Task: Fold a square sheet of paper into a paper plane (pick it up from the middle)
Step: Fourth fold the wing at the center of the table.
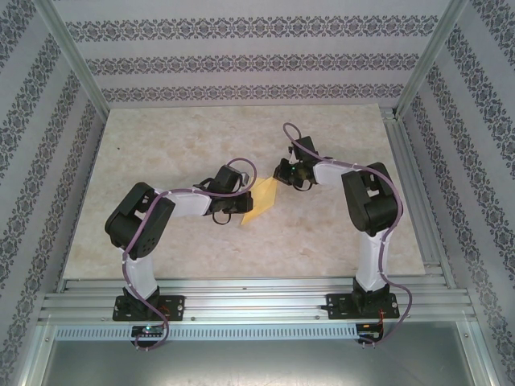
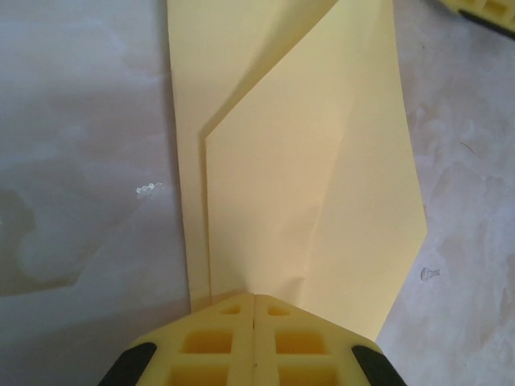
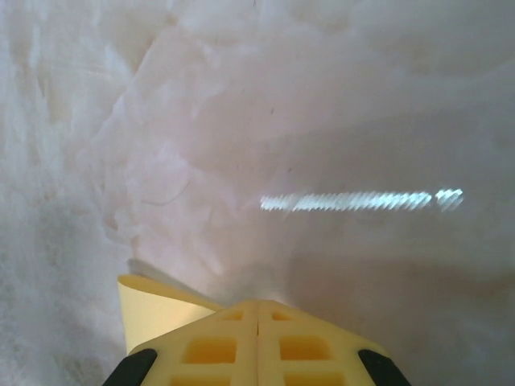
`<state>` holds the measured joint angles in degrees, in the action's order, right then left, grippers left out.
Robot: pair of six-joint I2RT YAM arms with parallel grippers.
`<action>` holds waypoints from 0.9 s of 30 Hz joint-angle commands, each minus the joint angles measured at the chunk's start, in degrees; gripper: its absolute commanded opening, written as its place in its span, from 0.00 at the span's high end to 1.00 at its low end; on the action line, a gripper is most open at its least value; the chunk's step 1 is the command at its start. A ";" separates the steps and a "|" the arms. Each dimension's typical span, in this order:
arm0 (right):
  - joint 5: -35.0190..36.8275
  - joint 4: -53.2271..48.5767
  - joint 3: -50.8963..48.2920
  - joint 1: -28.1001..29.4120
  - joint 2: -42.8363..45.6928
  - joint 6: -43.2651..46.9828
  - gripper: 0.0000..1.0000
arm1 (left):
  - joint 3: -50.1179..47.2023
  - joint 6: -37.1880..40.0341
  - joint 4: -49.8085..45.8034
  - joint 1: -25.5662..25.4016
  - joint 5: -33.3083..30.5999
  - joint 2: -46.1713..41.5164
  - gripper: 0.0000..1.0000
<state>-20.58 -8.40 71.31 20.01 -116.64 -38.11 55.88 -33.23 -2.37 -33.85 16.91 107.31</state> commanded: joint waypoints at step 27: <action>-2.97 -2.60 1.79 3.51 -3.16 4.74 0.96 | -2.88 1.77 -7.16 0.27 1.19 2.22 0.96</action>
<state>-25.23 -9.52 71.70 24.56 -118.39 -34.72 55.66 -33.17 -2.04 -33.76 17.45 107.31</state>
